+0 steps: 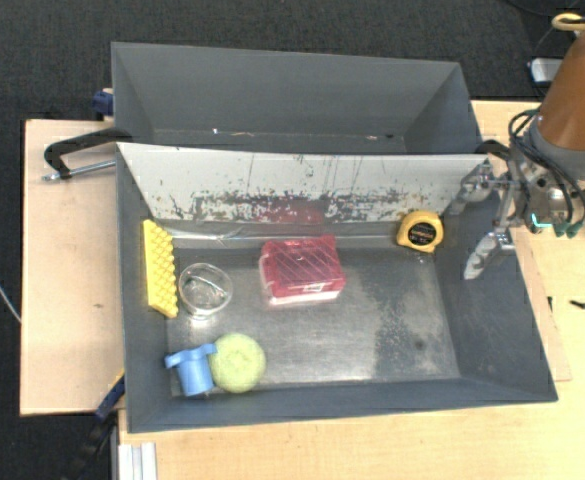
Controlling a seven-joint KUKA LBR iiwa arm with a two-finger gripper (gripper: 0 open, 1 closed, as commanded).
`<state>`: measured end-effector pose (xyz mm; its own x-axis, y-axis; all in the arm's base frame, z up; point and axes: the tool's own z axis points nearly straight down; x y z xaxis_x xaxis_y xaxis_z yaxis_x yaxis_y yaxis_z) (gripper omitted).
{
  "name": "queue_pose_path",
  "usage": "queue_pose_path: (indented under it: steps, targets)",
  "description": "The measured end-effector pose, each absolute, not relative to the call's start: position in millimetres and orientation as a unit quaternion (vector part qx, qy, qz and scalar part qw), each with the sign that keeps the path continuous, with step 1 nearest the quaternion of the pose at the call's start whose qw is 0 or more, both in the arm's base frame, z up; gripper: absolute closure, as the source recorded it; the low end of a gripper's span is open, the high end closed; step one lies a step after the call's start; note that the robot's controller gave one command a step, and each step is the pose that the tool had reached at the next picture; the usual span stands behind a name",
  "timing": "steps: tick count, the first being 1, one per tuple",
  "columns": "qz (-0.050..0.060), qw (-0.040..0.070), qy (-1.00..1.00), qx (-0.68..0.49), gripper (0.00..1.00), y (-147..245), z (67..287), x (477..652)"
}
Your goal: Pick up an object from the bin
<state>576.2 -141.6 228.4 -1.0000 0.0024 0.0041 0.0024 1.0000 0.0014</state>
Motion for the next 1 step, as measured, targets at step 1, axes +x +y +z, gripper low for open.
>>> queue_pose_path:
  steps: [1]
  targets:
    - [0.000, -0.002, -1.000, 0.000, 0.00, -141.2, 232.8, 577.9]
